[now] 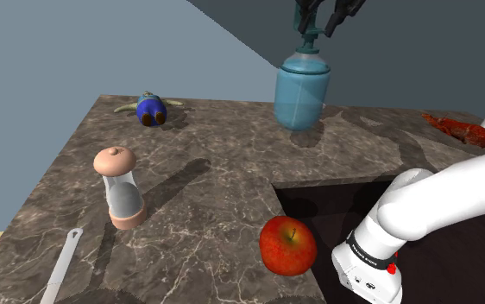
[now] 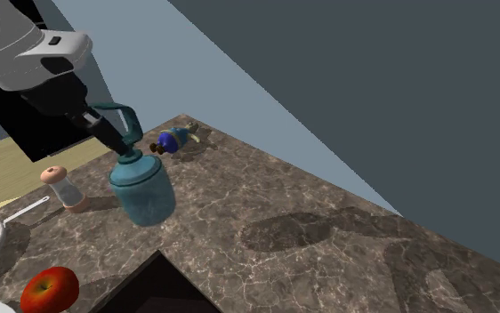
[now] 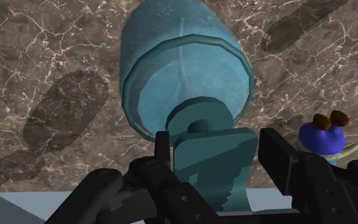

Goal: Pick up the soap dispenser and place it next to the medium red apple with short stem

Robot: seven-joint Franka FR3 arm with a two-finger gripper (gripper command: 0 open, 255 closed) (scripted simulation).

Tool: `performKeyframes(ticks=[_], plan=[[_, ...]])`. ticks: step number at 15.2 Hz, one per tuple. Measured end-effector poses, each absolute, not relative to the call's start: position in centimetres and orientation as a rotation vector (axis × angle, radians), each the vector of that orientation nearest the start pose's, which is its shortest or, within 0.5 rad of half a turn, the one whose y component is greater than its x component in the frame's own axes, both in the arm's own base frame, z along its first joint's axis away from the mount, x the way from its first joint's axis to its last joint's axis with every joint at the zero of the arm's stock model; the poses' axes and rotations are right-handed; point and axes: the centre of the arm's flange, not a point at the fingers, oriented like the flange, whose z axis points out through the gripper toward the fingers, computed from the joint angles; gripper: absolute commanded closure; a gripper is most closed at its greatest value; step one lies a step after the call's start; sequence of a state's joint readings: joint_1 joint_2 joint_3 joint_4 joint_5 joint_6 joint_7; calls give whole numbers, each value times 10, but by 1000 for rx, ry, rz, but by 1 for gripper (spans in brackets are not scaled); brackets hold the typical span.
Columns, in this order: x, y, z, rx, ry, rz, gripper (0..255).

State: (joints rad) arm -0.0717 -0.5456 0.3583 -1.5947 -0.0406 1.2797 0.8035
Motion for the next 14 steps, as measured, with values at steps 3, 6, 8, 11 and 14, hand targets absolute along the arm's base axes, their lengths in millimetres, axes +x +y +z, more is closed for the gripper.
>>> performKeyframes(ticks=[3,6,8,11,14], plan=[[285,194,806,-3073,887,-459,255],[276,220,804,-3072,889,-460,255],[276,223,795,-3072,889,-459,255],[275,224,781,-3072,890,-459,255],[276,224,766,-3072,890,-459,255]])
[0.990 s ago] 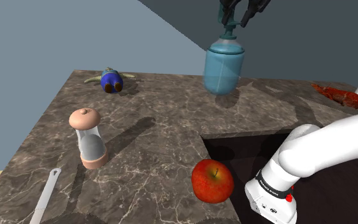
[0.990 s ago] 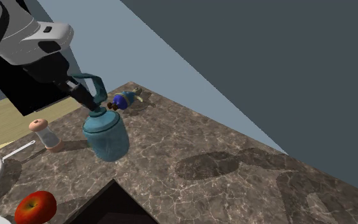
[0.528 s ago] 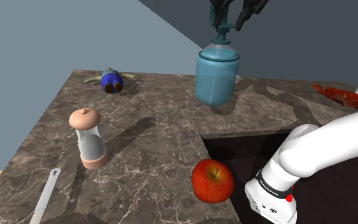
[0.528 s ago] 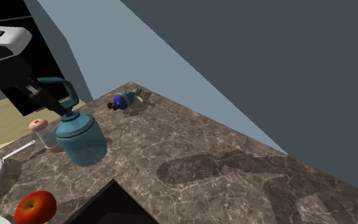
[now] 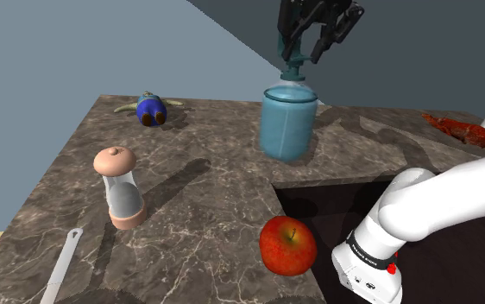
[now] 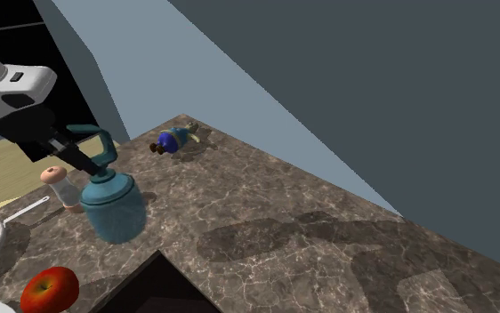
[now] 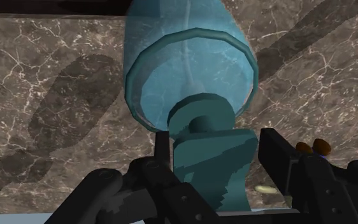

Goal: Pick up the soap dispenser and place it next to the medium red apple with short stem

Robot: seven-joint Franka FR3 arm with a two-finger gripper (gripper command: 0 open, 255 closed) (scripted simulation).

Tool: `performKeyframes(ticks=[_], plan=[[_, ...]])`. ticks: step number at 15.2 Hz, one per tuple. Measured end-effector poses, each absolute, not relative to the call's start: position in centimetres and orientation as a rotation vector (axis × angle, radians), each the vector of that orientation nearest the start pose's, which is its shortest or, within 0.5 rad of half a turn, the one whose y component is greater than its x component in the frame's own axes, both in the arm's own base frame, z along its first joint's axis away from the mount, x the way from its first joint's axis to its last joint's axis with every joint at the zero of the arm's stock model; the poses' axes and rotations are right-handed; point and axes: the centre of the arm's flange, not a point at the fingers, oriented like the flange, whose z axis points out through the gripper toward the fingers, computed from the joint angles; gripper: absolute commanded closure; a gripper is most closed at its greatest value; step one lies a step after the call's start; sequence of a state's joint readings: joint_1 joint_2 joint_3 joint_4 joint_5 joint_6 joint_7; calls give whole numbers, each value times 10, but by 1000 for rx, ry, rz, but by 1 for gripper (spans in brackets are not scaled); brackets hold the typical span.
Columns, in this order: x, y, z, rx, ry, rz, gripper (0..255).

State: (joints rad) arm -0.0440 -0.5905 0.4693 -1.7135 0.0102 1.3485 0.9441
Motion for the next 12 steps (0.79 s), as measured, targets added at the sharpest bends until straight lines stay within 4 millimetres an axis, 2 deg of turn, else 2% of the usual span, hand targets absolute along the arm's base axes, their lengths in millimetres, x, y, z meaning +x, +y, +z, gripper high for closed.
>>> performKeyframes(ticks=[12], plan=[[275,225,701,-3072,890,-459,255]])
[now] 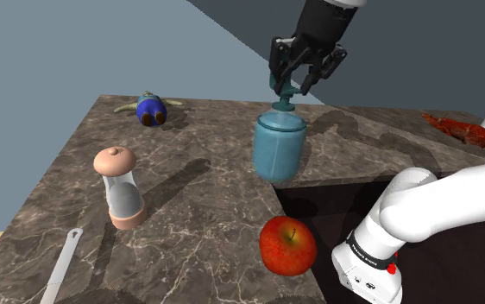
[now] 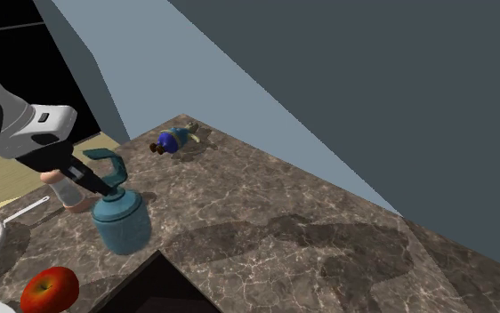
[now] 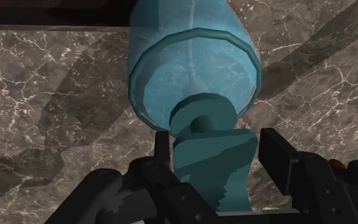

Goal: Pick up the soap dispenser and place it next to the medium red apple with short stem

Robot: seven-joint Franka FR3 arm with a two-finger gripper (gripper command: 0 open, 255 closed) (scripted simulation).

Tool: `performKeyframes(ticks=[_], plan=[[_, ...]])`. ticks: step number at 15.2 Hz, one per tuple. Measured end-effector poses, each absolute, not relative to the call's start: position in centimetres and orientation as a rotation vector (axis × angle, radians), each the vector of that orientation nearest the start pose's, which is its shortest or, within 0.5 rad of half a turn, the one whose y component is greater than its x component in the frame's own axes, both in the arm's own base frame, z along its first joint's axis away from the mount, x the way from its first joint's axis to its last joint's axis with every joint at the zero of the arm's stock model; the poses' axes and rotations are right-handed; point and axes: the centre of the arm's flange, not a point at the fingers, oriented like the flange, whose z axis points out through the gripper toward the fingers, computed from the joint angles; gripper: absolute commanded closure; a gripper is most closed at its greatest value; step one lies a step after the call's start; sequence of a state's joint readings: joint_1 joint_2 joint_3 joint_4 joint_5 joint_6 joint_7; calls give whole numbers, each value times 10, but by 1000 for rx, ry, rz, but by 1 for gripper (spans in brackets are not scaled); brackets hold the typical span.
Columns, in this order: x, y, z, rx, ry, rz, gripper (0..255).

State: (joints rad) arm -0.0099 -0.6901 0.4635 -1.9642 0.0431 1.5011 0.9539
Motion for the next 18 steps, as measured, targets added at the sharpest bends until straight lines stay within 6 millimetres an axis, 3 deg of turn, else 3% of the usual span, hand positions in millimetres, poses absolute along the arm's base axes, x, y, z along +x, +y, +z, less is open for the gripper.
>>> performKeyframes(ticks=[12,18], plan=[[274,225,636,-3072,890,-459,255],[274,224,631,-3068,889,-467,255]])
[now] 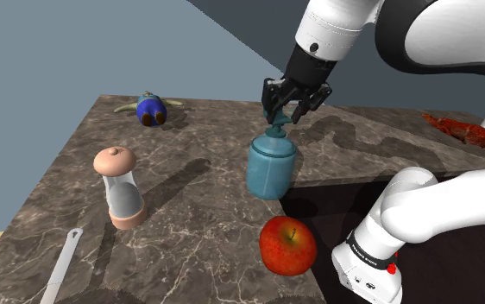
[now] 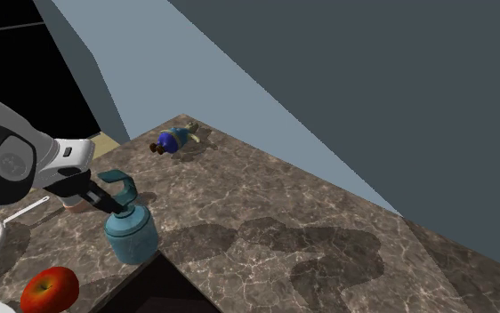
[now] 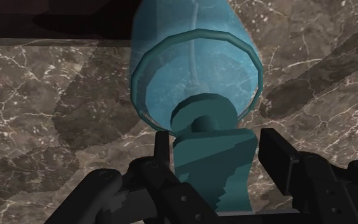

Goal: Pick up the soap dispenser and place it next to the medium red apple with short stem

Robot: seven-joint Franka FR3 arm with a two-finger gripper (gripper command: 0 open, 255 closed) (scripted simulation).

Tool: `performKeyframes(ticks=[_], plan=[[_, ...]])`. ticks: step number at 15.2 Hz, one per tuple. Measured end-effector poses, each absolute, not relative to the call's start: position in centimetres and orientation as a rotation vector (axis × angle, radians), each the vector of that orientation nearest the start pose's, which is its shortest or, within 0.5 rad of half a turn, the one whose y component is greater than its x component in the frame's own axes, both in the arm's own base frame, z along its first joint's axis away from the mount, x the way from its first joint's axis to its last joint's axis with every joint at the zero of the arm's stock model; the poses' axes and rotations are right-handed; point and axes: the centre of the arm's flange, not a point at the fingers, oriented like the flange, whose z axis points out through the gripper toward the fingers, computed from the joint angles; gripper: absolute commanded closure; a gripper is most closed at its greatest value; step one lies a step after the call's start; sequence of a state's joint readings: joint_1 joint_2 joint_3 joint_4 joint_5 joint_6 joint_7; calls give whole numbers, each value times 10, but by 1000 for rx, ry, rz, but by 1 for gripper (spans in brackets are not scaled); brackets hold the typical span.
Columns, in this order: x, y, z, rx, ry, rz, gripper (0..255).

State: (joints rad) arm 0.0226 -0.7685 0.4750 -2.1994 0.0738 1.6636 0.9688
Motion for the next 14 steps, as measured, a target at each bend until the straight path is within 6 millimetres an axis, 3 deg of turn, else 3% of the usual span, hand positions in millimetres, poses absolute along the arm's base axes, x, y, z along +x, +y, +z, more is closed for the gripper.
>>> performKeyframes(ticks=[1,2,8,14], plan=[[275,224,631,-3068,889,-467,255],[275,224,631,-3068,889,-467,0],[275,224,629,-3071,890,-461,0],[263,232,674,-3071,890,-461,0]])
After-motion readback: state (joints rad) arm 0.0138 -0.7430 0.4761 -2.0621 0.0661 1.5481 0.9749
